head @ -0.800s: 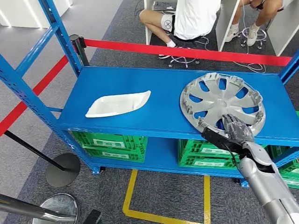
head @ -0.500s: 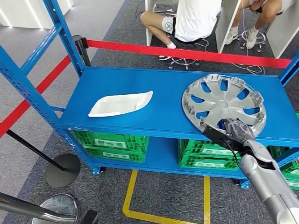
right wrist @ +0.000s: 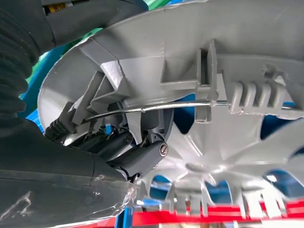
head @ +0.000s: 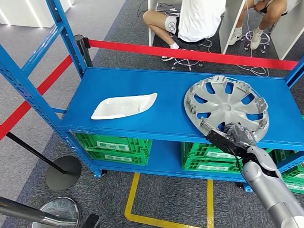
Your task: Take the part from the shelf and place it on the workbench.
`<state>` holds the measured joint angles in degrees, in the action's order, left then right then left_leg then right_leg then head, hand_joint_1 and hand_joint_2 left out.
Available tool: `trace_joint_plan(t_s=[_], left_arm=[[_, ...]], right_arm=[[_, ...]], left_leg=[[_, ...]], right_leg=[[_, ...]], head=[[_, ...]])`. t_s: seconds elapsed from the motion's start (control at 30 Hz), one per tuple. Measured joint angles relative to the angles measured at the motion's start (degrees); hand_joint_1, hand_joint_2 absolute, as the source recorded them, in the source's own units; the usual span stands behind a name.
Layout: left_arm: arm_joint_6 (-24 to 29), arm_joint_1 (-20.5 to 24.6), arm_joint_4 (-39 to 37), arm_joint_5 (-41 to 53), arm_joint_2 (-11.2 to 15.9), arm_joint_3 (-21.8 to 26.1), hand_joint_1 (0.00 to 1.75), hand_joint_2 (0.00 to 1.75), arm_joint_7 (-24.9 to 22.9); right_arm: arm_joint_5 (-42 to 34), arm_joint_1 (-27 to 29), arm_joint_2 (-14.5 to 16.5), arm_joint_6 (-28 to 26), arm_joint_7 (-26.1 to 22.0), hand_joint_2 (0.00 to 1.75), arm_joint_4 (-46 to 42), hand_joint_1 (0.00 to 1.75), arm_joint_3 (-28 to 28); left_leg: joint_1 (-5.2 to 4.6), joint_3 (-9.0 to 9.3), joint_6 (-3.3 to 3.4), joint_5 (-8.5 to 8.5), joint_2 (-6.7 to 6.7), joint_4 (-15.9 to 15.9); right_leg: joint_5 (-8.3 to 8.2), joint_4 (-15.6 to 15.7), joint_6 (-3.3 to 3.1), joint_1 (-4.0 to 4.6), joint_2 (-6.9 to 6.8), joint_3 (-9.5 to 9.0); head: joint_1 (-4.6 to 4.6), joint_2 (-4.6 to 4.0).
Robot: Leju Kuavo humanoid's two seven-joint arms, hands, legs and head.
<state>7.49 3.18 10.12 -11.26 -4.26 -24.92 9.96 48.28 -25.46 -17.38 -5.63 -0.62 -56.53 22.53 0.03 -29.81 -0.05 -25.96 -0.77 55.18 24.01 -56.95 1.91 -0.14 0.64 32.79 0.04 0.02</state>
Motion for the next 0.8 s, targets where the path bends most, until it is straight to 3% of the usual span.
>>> trace_joint_plan(t_s=[0.27, 0.5, 0.63, 0.8], left_arm=[[0.07, 0.04, 0.00, 0.70, 0.01, 0.00, 0.00, 0.00, 0.54], [0.43, 0.20, 0.00, 1.57, -0.01, -0.10, 0.00, 0.00, 0.86], [2.31, 0.37, 0.00, 2.99, -0.02, -0.48, 0.00, 0.00, 3.13], [2.36, 0.67, 0.00, 3.86, -0.02, -1.26, 0.00, 0.00, 5.38]], right_arm=[[-0.12, 7.22, 0.02, -13.07, -9.00, 1.75, -7.95, 1.75, -1.39], [-0.72, 13.38, 0.33, -20.15, -14.74, 1.75, -16.71, 1.75, -4.64], [-8.59, 16.94, 1.52, -20.09, -19.46, 1.75, -21.58, 1.75, -7.43], [-24.20, 20.09, 3.94, -13.15, -23.79, 1.75, -27.13, 1.75, -11.88]], left_leg=[[-0.03, -0.03, 0.14, -0.10, 0.00, 0.00], [-0.05, -0.10, 0.18, -0.14, -0.01, 0.00], [-0.08, -0.11, 0.21, -0.16, -0.01, 0.00], [-0.09, -0.11, 0.22, -0.18, 0.00, 0.00]], right_leg=[[0.10, 0.00, 0.08, -0.03, -0.01, 0.04], [0.15, 0.00, 0.08, -0.04, -0.03, 0.07], [0.17, 0.01, 0.10, -0.08, -0.03, 0.08], [0.17, 0.01, 0.11, -0.09, 0.00, 0.09]], head=[[-0.01, 0.00], [0.00, 0.00], [0.00, 0.00], [-0.01, 0.00]])
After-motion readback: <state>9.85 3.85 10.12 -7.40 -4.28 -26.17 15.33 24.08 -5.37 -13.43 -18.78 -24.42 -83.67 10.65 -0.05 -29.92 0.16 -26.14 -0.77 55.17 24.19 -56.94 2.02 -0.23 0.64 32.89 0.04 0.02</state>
